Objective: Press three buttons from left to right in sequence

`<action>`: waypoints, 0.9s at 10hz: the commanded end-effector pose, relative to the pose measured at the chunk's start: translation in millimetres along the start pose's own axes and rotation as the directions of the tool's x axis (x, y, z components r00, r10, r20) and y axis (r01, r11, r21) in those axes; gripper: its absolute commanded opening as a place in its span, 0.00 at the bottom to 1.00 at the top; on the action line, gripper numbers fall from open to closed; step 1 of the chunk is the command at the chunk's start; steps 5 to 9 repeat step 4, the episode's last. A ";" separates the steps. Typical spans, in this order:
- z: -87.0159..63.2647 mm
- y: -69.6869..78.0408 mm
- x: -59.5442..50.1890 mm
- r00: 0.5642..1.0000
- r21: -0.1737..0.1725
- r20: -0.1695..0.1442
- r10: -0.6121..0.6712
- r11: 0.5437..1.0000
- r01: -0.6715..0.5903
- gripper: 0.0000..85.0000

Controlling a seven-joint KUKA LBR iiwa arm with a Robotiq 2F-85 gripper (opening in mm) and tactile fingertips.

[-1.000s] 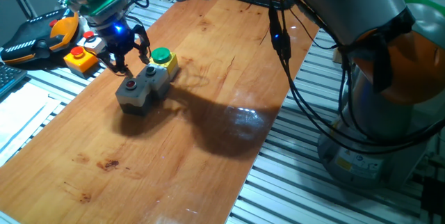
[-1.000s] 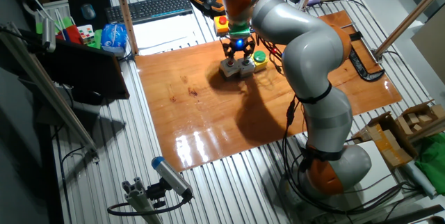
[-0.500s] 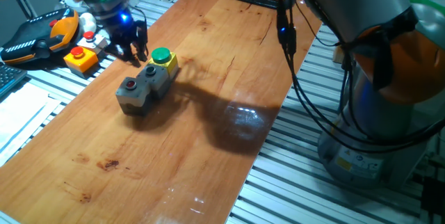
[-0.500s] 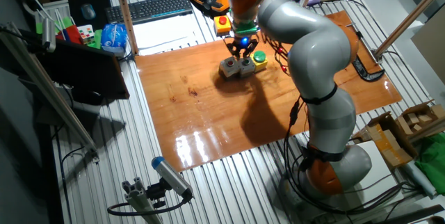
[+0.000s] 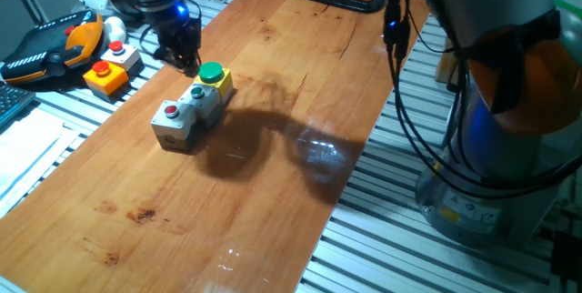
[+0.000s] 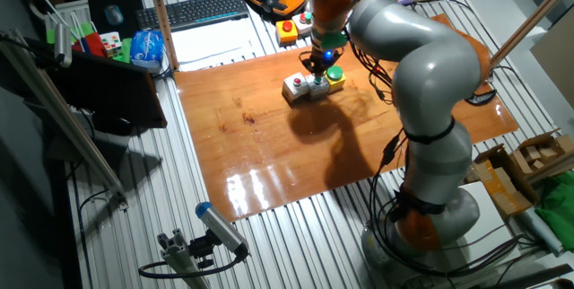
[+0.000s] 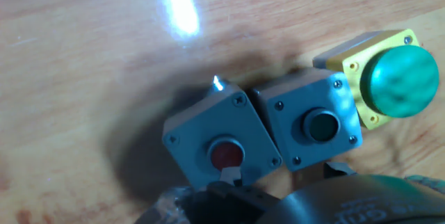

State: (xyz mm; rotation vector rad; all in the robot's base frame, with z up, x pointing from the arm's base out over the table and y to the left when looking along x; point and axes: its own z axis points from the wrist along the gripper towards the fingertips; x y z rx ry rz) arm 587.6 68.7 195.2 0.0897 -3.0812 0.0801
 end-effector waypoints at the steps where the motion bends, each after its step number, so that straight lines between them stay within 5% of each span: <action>1: -0.4 -0.5 0.4 1.000 -0.004 0.007 -0.007 1.000 0.007 0.01; 9: 0.4 0.5 -1.2 1.000 -0.011 0.025 0.001 1.000 0.000 0.01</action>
